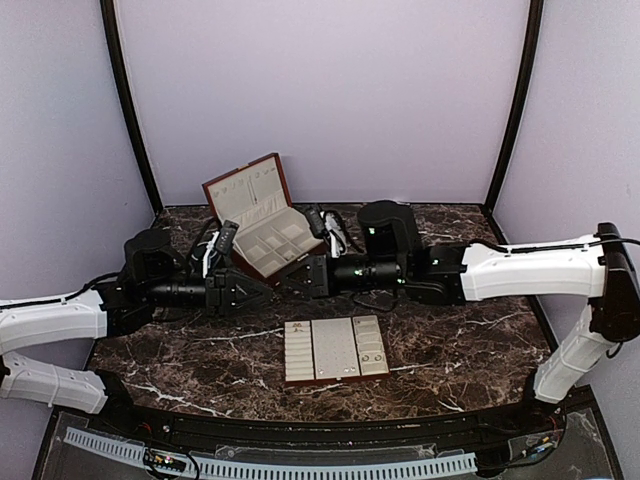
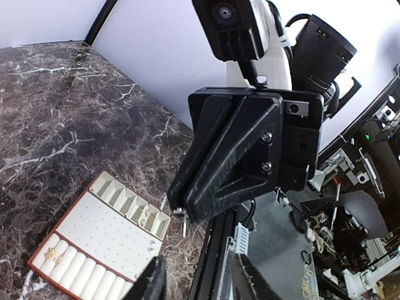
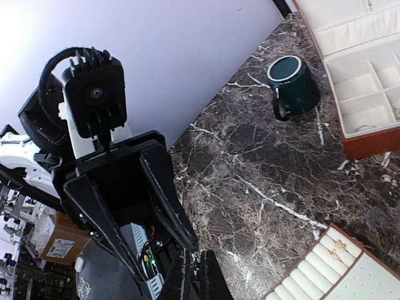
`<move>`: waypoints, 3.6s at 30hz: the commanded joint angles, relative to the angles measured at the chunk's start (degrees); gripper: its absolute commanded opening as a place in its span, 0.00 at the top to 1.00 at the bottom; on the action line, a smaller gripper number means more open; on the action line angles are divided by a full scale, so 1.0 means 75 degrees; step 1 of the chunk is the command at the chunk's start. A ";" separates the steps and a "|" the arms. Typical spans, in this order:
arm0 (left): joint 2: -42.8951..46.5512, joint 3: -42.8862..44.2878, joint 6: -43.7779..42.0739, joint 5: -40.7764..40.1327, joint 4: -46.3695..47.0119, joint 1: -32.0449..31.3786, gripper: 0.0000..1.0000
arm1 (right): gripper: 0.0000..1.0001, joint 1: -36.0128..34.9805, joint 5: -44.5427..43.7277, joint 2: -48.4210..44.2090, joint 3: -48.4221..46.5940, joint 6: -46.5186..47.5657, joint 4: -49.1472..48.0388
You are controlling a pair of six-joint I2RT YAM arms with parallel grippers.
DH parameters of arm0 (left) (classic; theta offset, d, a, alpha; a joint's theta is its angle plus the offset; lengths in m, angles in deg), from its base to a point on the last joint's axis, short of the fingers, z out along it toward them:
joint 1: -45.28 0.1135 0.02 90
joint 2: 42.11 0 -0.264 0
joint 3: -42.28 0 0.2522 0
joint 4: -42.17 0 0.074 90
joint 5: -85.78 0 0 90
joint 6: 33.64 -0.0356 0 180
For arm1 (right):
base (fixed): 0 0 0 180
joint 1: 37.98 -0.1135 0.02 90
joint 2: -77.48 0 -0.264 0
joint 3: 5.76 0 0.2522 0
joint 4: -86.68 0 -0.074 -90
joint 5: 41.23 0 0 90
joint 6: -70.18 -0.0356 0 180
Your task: Organize the mixed jewelry
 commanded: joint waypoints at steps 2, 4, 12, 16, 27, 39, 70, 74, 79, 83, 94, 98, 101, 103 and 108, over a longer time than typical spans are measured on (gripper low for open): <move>0.0531 -0.0177 -0.0216 -0.0243 -0.0403 -0.0033 0.55 | 1.00 0.0013 -0.1140 -0.0604 -0.0238 0.0889 0.1329; 0.0632 -0.0267 -0.0162 -0.0352 -0.0448 -0.0033 0.50 | 1.00 0.0007 -0.1372 -0.0704 -0.0267 0.1193 0.1786; -0.0060 -0.0454 0.0362 -0.0648 -0.0708 -0.0037 0.48 | 1.00 -0.0310 -0.3050 -0.1062 0.0269 0.1725 0.3274; -0.0533 -0.0707 0.0539 -0.0976 -0.0624 -0.0190 0.48 | 1.00 -0.0720 -0.3551 -0.0917 0.0557 0.1608 0.3606; -0.2156 -0.0826 0.0837 -0.1518 -0.0170 -0.1145 0.48 | 1.00 -0.1639 -0.4242 -0.0070 0.1090 0.0884 0.3388; -0.2899 -0.0668 0.0877 -0.1733 -0.0194 -0.1457 0.49 | 1.00 -0.1844 -0.4116 0.0833 0.1054 0.0790 0.3220; -0.3123 -0.0575 0.0854 -0.1680 -0.0169 -0.1522 0.50 | 1.00 -0.1902 -0.4277 0.1459 0.0971 0.0951 0.3123; -0.3078 -0.0564 0.0853 -0.1718 -0.0172 -0.1522 0.50 | 1.00 -0.1950 -0.4242 0.1455 0.0949 0.0946 0.3200; -0.3014 -0.0542 0.0853 -0.1778 -0.0209 -0.1525 0.50 | 0.88 -0.1946 -0.4268 0.1267 0.0939 0.0870 0.3249; -0.2818 -0.0553 0.0835 -0.1953 -0.0327 -0.1522 0.50 | 0.76 -0.1946 -0.4377 0.0973 0.0882 0.0858 0.3314; -0.2305 -0.0587 0.0850 -0.2434 -0.0573 -0.1522 0.49 | 0.85 -0.1765 -0.4212 0.0766 0.1001 0.0717 0.3133; -0.2280 -0.0624 0.0897 -0.2466 -0.0567 -0.1522 0.50 | 0.96 -0.1766 -0.4070 0.0936 0.1007 0.0699 0.3076; -0.2208 -0.0633 0.0960 -0.2578 -0.0569 -0.1522 0.50 | 0.97 -0.1744 -0.4118 0.0971 0.1024 0.0542 0.3056; -0.2111 -0.0622 0.1037 -0.2702 -0.0589 -0.1522 0.50 | 0.96 -0.1674 -0.4160 0.0846 0.1050 0.0380 0.3079; -0.1686 -0.0556 0.1281 -0.3231 -0.0700 -0.1522 0.49 | 0.82 -0.1391 -0.4557 0.0297 0.0981 -0.0256 0.3902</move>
